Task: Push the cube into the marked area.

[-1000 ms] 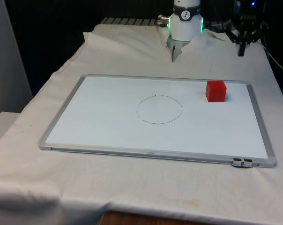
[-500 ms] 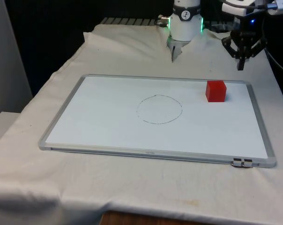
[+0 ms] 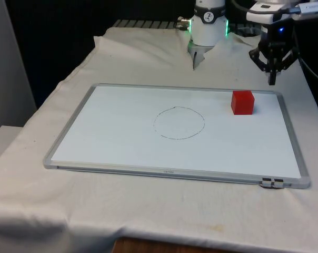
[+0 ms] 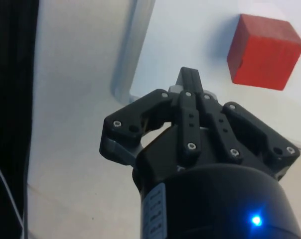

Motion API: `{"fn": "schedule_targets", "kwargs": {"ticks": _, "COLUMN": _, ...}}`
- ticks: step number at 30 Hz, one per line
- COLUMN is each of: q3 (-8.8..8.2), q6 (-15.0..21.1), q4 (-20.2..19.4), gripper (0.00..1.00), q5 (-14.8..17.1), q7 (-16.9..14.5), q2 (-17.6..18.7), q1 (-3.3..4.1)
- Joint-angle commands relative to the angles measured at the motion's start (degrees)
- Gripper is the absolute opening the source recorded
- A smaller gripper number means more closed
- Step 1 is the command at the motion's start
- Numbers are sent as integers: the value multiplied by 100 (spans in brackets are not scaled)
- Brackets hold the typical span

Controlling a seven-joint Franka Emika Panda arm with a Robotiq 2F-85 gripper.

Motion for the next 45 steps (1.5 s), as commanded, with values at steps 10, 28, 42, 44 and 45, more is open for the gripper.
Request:
{"fn": "schedule_targets", "kwargs": {"ticks": 10, "q3": 143, "q6": 619, "q4": -63, "gripper": 0, "q5": 470, "q7": -218, "q2": 304, "q1": -52}}
{"fn": "schedule_targets", "kwargs": {"ticks": 28, "q3": 80, "q6": 1008, "q4": -281, "gripper": 0, "q5": 378, "q7": -80, "q2": 395, "q1": -6}}
{"fn": "schedule_targets", "kwargs": {"ticks": 42, "q3": 34, "q6": 1455, "q4": -441, "gripper": 0, "q5": 321, "q7": 120, "q2": 670, "q1": 23}}
{"fn": "schedule_targets", "kwargs": {"ticks": 44, "q3": 6, "q6": 1450, "q4": -476, "gripper": 0, "q5": 286, "q7": 172, "q2": 630, "q1": 23}}
{"fn": "schedule_targets", "kwargs": {"ticks": 45, "q3": -11, "q6": 1444, "q4": -487, "gripper": 0, "q5": 269, "q7": 195, "q2": 607, "q1": 23}}
